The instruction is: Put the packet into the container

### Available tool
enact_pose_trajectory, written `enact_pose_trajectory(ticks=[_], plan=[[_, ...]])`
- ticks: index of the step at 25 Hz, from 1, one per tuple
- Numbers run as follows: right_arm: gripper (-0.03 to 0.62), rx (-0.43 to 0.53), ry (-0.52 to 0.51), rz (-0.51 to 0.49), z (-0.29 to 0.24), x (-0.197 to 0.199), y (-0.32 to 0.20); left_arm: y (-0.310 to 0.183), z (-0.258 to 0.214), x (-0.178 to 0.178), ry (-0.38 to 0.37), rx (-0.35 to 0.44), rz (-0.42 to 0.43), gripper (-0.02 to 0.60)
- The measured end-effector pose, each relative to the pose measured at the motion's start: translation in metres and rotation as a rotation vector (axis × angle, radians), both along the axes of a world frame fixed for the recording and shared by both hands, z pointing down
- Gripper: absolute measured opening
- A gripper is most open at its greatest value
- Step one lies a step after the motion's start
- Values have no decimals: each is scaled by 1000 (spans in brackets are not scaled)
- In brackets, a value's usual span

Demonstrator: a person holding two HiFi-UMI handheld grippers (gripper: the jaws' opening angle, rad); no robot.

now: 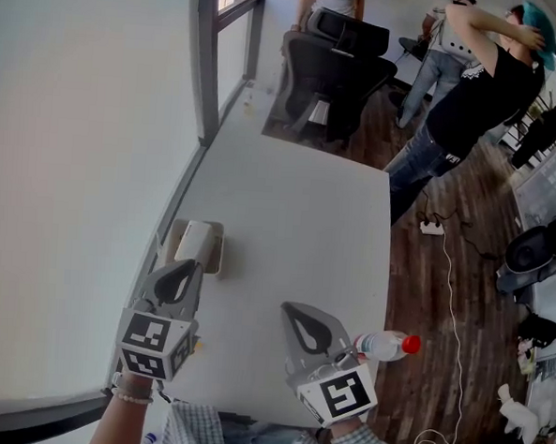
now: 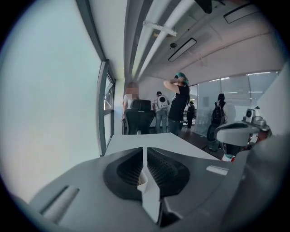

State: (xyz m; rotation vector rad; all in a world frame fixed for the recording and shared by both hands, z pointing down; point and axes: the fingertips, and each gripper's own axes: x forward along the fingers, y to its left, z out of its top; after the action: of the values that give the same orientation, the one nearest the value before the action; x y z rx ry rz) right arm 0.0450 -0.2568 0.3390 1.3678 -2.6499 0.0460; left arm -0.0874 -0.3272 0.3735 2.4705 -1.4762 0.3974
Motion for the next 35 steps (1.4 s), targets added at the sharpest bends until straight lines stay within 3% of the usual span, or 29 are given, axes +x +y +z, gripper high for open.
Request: enact_pose_trajectory(ticks=[2, 6, 9, 16, 23, 35], plan=[[-2, 10, -1, 2, -3, 2, 3, 6, -14, 3, 3, 53, -11, 3], [-2, 30, -4, -1, -13, 4, 7, 21, -40, 11, 48, 114, -15, 3], [-2, 26, -12, -17, -16, -2, 8, 31, -44, 14, 88, 111, -12, 3], [-2, 13, 25, -42, -9, -6, 11, 44, -38, 22, 58, 104, 40, 3], [-3, -22, 36, -69, 0, -10, 16, 43, -34, 29, 122, 35, 33, 3], [-3, -35, 35, -81, 0, -13, 16, 45, -29, 37, 104, 21, 75, 3]])
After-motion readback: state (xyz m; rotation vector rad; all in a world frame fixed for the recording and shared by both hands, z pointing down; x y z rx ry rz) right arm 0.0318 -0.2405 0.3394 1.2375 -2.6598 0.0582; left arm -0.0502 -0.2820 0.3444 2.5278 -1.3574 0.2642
